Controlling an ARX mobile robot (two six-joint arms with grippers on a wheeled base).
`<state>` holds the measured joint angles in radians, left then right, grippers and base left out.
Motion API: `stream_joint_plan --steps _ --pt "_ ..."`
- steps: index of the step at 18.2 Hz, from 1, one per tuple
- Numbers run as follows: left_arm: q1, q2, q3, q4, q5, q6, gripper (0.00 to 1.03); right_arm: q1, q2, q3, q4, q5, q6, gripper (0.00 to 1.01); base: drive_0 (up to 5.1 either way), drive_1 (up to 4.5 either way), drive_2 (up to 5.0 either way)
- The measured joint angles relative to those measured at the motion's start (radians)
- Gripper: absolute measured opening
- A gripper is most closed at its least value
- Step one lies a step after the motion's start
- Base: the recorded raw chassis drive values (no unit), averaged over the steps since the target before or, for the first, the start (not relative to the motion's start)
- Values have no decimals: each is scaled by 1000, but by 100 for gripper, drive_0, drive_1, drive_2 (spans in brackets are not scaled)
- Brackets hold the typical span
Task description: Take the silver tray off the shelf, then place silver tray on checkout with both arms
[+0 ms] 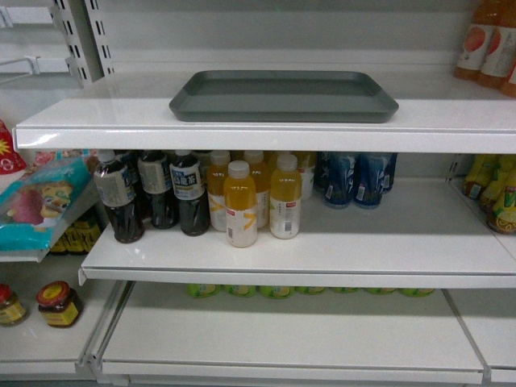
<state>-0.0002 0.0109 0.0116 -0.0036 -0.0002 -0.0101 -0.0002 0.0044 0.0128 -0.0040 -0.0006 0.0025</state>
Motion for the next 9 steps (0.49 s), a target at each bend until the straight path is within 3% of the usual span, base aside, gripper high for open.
stream_joint_plan --steps 9 --pt "0 0 0 -3 0 0 98 0 0 0 0 0 0 98 -2 428 -433"
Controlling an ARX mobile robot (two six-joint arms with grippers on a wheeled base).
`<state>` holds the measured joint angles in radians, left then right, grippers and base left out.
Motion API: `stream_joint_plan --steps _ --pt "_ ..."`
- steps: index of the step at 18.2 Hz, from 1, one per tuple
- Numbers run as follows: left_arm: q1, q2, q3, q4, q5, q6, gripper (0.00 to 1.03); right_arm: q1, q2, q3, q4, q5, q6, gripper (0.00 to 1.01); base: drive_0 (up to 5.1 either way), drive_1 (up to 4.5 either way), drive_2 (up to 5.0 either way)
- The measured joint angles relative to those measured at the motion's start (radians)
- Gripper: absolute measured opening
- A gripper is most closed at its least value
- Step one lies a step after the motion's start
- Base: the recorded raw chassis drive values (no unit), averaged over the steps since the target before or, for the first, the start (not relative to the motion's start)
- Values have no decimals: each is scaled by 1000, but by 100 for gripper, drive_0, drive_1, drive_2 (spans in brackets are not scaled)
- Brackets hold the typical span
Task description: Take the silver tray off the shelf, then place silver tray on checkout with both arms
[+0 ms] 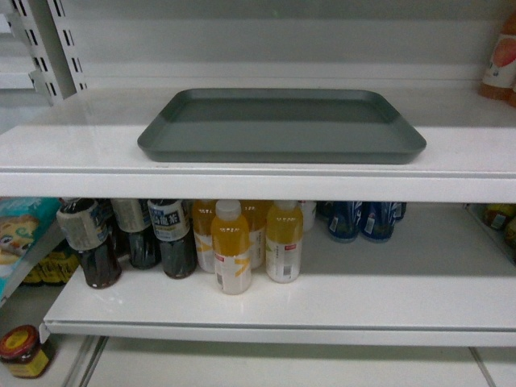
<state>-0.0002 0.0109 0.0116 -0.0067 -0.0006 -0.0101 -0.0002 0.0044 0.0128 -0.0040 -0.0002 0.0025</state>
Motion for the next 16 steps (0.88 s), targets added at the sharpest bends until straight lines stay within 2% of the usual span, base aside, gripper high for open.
stream_joint_plan --steps 16 --pt "0 0 0 3 0 0 98 0 0 0 0 0 0 98 8 438 -423"
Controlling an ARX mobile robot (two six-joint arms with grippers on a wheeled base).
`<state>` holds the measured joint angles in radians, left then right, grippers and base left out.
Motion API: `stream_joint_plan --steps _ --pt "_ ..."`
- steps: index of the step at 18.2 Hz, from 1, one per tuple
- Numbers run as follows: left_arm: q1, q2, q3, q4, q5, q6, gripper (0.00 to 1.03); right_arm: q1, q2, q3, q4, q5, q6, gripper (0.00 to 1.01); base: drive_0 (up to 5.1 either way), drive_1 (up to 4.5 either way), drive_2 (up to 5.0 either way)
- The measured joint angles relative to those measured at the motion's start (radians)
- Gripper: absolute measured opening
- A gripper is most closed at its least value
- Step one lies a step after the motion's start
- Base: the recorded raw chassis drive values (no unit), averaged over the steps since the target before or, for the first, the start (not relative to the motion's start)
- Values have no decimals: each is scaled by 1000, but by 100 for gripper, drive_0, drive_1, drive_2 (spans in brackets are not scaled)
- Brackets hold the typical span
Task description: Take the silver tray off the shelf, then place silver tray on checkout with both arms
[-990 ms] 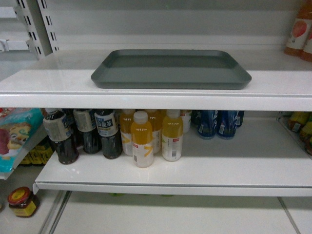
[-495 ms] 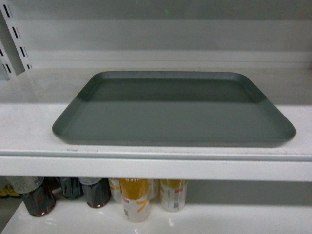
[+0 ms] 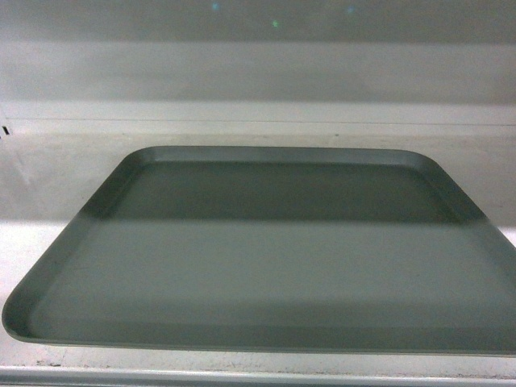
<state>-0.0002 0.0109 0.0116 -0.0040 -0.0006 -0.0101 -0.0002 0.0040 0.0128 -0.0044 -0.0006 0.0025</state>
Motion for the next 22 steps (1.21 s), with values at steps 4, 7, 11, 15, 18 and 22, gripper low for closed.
stream_joint_plan --steps 4,7,11,15,18,22 --pt "0 0 0 0 0 0 98 0 0 0 0 0 0 98 7 437 -423" --pt "0 0 0 0 0 0 98 0 0 0 0 0 0 98 7 437 -423" --pt "-109 277 148 -157 -228 -3 98 5 225 61 -10 -12 61 98 7 437 -423" --pt "-70 645 230 222 -138 -2 98 2 544 128 312 -64 41 98 7 437 -423" --pt "-102 954 314 441 -85 -11 98 48 789 189 474 -82 4 98 2 146 -141" --pt "-164 1322 471 544 -56 -19 98 93 1128 340 543 -82 13 98 0 0 0"
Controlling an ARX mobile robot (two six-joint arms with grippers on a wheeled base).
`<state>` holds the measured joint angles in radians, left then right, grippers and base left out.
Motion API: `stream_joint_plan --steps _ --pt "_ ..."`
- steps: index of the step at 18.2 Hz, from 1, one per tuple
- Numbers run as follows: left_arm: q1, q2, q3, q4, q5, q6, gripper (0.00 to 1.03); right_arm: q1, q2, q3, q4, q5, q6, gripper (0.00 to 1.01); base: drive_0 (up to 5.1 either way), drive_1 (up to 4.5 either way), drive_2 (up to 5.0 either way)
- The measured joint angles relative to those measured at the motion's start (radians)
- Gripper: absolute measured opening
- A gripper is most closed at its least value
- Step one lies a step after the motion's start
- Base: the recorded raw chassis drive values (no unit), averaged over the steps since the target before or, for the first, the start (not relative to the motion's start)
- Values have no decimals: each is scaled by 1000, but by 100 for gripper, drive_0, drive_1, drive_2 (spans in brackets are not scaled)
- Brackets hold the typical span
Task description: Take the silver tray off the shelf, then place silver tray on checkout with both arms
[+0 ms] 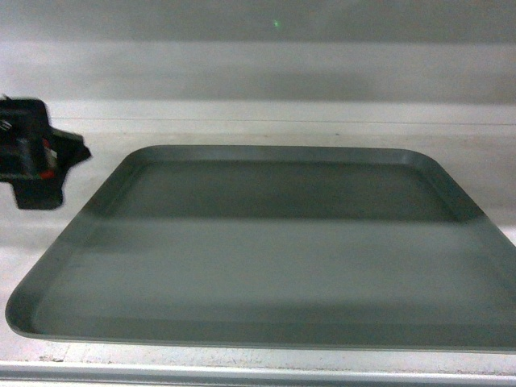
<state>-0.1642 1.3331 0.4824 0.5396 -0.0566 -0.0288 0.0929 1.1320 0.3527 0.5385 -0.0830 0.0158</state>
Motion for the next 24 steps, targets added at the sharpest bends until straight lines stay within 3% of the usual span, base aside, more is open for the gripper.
stream_joint_plan --steps 4,11,22,24 --pt "-31 129 74 -16 0 3 98 12 179 89 -40 26 26 98 0 0 0" --pt "-62 166 95 -77 -38 1 98 33 289 181 -131 66 74 98 0 0 0" --pt "-99 195 61 -60 -77 -27 98 98 359 193 -143 145 108 98 0 0 0" --pt "-101 196 59 -57 -79 -27 98 105 367 192 -142 148 111 89 0 0 0"
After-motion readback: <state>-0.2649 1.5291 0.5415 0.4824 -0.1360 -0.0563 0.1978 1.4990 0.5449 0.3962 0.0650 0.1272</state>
